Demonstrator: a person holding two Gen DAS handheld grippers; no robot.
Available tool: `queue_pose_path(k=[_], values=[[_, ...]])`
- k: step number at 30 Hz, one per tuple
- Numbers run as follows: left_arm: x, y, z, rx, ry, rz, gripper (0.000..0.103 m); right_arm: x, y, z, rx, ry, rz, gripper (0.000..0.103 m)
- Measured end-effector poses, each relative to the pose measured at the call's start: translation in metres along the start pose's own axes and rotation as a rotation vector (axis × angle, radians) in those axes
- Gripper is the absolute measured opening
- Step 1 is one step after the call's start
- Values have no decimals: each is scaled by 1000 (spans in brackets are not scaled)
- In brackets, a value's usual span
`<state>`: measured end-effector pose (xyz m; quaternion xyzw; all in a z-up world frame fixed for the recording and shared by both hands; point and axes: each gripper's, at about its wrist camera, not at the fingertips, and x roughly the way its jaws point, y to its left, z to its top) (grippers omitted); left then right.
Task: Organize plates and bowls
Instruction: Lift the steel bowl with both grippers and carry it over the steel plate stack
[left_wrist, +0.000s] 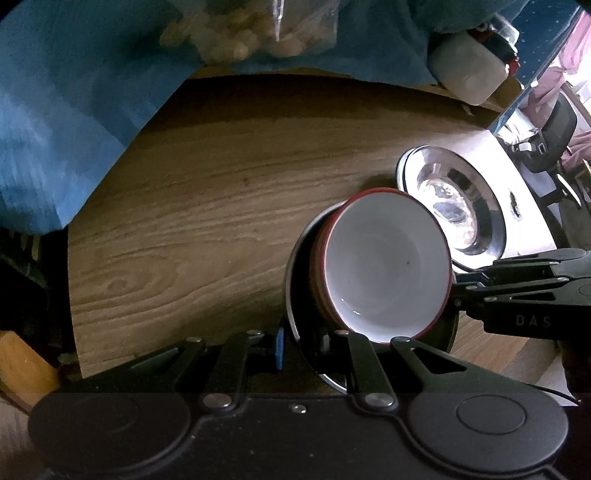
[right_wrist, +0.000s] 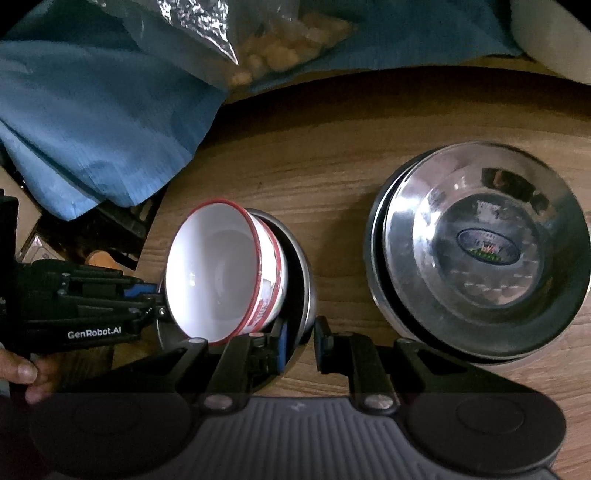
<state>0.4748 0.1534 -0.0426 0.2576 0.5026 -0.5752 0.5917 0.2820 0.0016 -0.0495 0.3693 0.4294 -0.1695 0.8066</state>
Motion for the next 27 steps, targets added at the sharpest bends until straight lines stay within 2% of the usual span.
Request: queue_pose_path(k=[14, 27], values=[[-10, -20, 12, 15, -29, -12, 14, -25, -14, -1, 4, -68, 10, 17], [-6, -47, 32, 30, -46, -25, 14, -45, -44, 10, 1, -102, 14, 17]])
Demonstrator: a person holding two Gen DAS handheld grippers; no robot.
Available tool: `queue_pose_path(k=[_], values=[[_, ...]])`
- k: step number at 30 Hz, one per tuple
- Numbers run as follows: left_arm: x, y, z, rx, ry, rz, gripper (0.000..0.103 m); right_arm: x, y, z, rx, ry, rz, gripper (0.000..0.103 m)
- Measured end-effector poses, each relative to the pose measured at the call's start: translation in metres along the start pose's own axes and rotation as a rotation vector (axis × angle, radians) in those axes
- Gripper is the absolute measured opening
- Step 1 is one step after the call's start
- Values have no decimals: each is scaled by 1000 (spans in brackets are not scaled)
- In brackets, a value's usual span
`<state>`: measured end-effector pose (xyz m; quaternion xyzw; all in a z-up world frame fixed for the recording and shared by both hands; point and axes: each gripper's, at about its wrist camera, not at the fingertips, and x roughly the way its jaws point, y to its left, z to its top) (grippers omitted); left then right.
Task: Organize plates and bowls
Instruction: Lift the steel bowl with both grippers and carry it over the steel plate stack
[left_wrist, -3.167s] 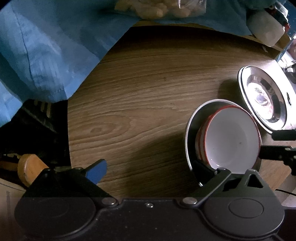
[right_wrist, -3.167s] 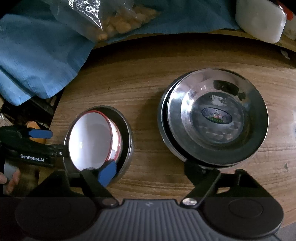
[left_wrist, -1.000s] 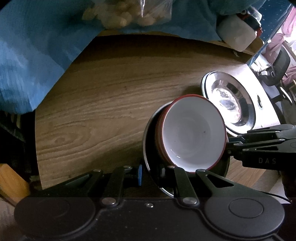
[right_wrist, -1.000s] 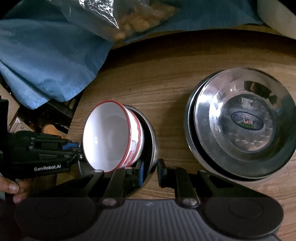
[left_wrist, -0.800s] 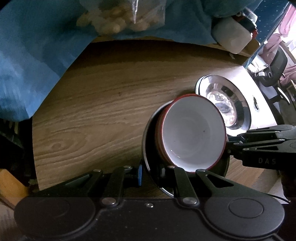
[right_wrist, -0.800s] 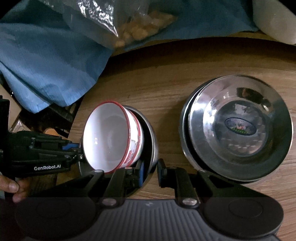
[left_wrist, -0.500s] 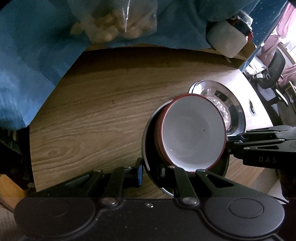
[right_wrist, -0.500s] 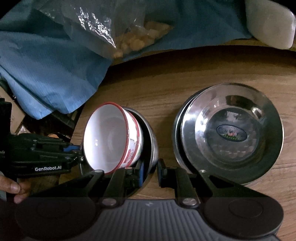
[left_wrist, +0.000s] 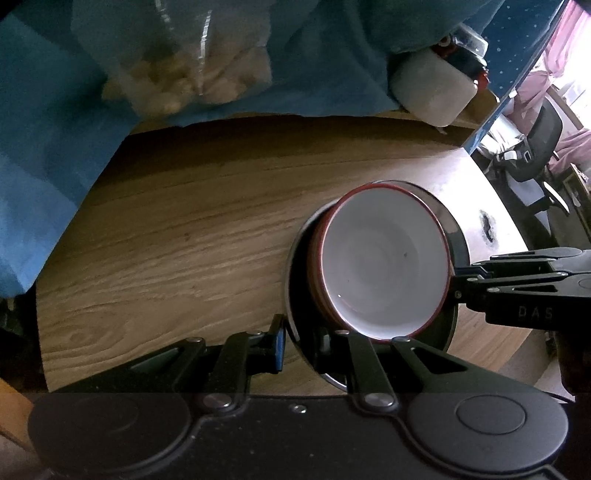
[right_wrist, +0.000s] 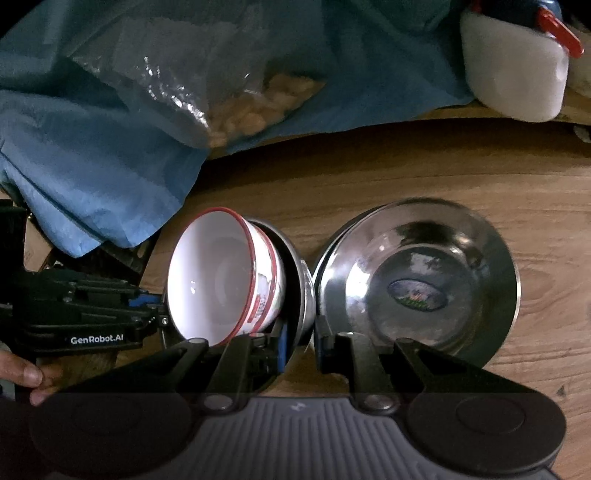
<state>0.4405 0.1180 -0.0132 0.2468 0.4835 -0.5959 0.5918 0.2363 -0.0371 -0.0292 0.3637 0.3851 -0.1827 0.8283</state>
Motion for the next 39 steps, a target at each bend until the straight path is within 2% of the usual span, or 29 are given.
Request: queue_pose_path(k=[25, 39], values=[[38, -66, 34, 14, 13, -20, 14, -29, -76, 11, 23, -8, -18, 17], [65, -82, 46, -70, 18, 15, 14, -22, -114, 31, -12, 40, -2, 17]])
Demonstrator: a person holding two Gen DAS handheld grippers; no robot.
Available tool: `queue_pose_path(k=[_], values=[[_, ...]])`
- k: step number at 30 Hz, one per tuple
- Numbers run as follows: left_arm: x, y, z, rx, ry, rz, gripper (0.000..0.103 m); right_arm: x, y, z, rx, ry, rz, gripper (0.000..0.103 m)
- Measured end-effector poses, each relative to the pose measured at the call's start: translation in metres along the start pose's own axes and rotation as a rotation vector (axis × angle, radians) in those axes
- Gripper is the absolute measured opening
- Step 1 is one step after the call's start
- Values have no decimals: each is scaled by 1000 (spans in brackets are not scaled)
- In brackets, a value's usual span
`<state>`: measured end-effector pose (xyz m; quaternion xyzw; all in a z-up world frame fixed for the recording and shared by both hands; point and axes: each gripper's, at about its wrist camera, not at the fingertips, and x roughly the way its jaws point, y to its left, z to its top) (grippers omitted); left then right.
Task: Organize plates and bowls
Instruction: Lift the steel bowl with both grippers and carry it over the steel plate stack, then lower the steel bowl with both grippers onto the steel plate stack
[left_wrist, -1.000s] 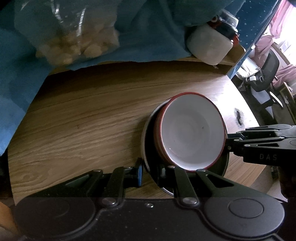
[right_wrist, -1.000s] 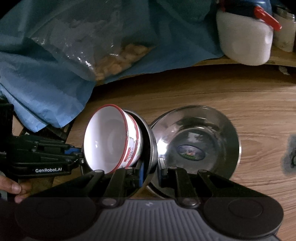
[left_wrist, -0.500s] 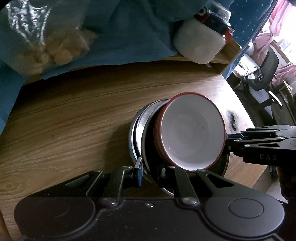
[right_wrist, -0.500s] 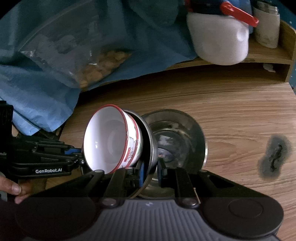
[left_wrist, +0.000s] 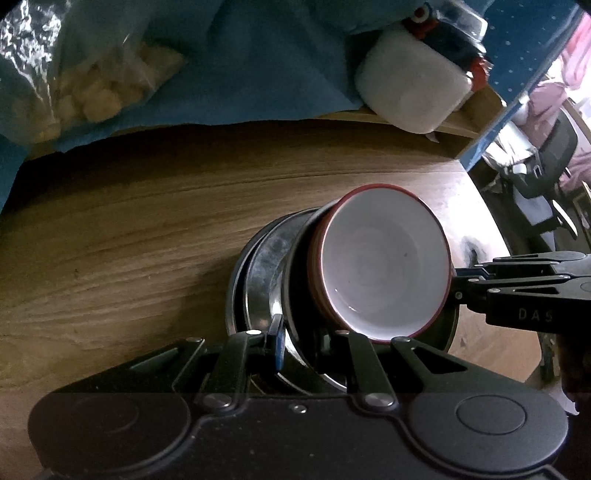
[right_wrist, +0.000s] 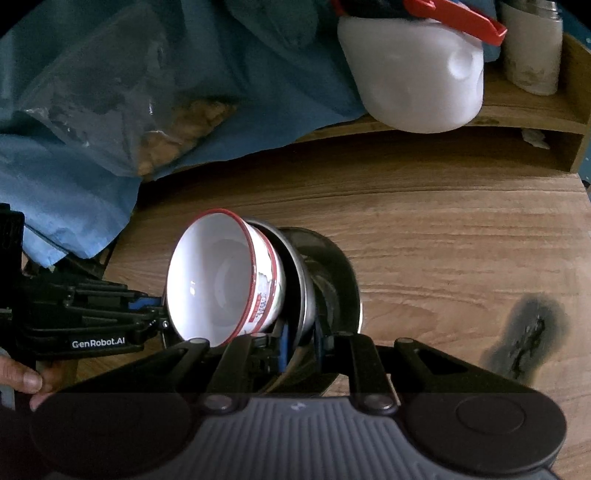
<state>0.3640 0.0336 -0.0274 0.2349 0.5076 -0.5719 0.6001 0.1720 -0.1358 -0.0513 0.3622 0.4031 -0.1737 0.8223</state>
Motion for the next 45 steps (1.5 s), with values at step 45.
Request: queue_pose_path(k=[45], values=[[4, -1, -13, -167, -11, 172, 14, 31, -12, 12, -103, 112, 126, 19]])
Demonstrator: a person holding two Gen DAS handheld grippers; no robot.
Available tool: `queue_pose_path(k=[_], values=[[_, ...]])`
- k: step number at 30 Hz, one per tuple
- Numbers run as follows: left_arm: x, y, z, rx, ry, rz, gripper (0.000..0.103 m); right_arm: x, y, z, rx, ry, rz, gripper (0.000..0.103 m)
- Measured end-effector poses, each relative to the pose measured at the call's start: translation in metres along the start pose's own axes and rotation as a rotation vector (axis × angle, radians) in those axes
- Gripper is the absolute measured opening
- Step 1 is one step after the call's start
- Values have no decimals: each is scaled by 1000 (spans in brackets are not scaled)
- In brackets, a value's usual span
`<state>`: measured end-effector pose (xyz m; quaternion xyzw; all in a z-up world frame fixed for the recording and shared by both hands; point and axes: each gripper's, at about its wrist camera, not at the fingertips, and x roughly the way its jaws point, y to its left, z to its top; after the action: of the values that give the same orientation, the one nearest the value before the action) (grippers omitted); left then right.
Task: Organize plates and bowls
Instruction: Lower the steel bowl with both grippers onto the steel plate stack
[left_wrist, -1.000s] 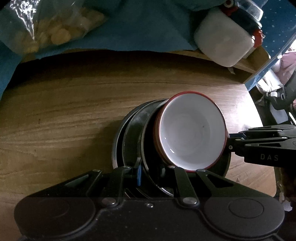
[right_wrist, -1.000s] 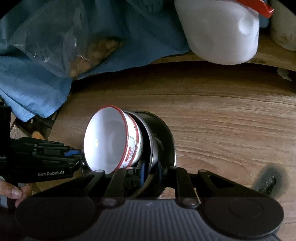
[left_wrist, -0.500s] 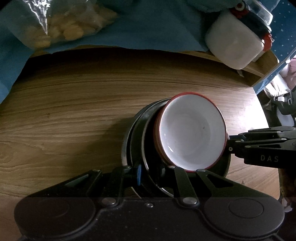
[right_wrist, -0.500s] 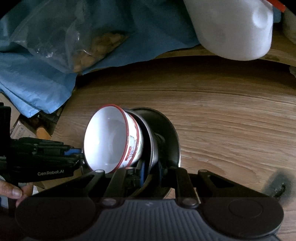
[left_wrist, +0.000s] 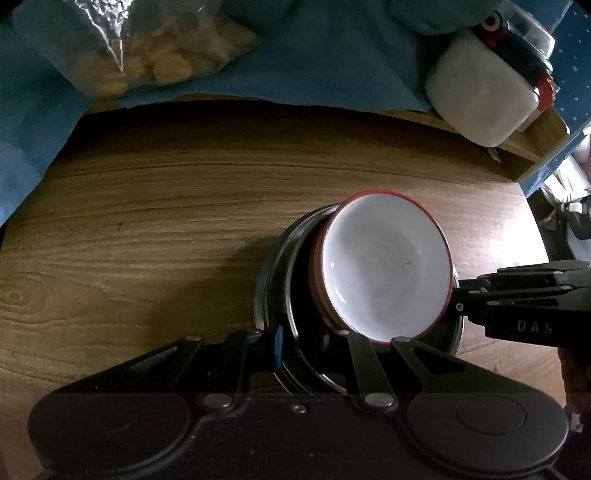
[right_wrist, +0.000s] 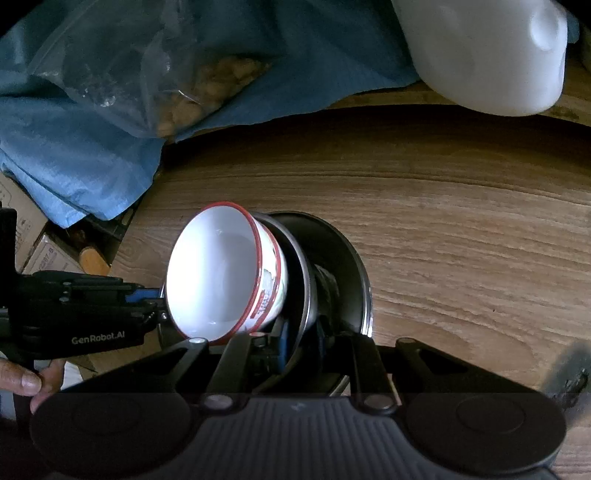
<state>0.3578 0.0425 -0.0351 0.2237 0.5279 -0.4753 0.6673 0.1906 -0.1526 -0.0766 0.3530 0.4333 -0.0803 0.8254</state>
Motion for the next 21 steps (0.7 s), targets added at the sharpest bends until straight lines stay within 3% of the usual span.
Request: queue_pose_path(k=[21], values=[[-5, -16, -23, -117, -102, 106, 15, -8, 10, -5, -101, -44, -62, 27]])
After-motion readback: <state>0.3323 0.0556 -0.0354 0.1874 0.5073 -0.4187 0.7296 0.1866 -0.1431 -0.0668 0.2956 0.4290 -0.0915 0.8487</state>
